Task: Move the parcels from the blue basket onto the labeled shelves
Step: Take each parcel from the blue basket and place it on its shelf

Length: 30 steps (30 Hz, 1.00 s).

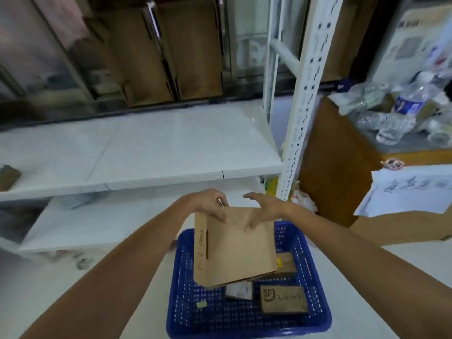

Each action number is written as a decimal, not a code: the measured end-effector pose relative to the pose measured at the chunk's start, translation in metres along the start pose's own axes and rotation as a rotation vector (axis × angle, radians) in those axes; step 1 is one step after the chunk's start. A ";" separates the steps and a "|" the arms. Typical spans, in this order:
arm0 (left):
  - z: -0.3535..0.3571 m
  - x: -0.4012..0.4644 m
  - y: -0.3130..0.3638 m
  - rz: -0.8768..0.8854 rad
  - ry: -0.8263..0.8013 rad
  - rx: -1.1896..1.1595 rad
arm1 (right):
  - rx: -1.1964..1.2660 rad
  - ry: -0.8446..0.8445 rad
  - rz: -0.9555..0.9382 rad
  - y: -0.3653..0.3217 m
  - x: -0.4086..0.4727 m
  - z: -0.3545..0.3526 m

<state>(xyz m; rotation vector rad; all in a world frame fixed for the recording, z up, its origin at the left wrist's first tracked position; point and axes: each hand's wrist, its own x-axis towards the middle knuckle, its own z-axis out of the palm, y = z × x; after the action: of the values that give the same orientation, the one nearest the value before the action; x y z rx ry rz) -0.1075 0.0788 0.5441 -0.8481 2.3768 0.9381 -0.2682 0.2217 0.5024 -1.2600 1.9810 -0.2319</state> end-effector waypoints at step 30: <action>-0.301 -0.305 0.189 -0.020 0.133 -1.143 | 0.090 0.879 -0.558 -0.185 -0.257 -0.308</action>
<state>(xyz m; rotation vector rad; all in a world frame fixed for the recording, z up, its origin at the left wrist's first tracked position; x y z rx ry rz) -0.0714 0.0869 1.0111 -1.3055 1.7602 2.3346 -0.2922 0.2727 0.9408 -1.8210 2.1887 -1.3215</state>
